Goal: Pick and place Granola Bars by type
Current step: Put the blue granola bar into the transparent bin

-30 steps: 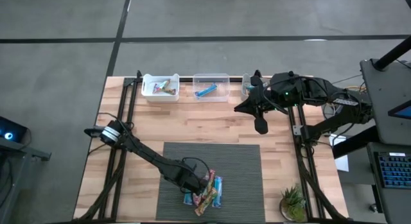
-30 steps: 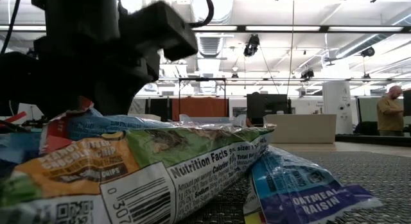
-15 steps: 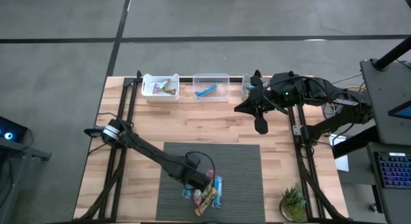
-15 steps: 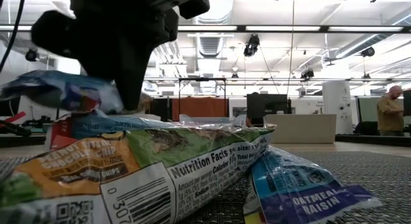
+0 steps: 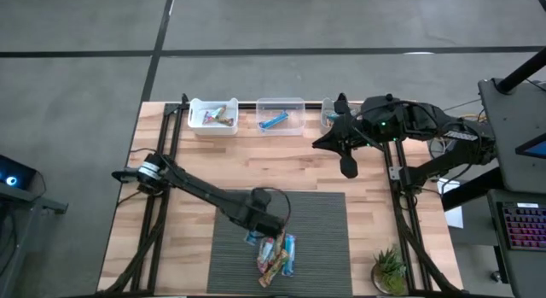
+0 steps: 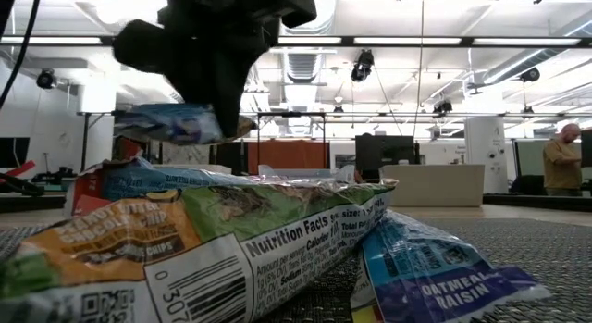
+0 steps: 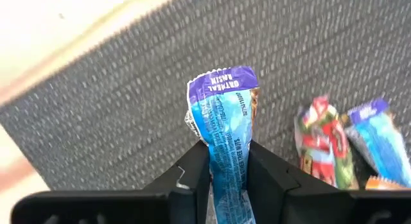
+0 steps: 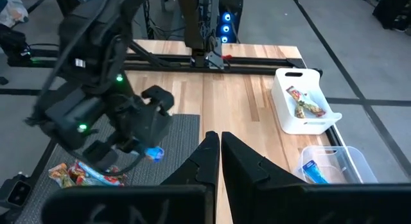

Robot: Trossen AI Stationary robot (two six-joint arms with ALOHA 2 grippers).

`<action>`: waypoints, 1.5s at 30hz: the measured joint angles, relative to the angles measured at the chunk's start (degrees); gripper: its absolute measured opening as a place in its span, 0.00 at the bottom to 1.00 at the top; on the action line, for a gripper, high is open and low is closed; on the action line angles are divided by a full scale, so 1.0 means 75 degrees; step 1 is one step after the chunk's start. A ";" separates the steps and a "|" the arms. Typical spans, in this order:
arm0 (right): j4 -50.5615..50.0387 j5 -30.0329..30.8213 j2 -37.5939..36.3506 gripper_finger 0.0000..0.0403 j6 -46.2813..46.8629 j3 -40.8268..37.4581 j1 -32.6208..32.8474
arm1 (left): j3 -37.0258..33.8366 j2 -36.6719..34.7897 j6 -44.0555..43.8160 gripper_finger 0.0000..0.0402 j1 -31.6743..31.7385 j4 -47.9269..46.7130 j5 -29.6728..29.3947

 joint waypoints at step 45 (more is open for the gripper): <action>-0.3101 0.0583 -0.1831 0.02 0.1738 0.0000 -0.1405 | -0.0035 -0.3014 0.5892 0.17 0.2903 0.0538 -0.2395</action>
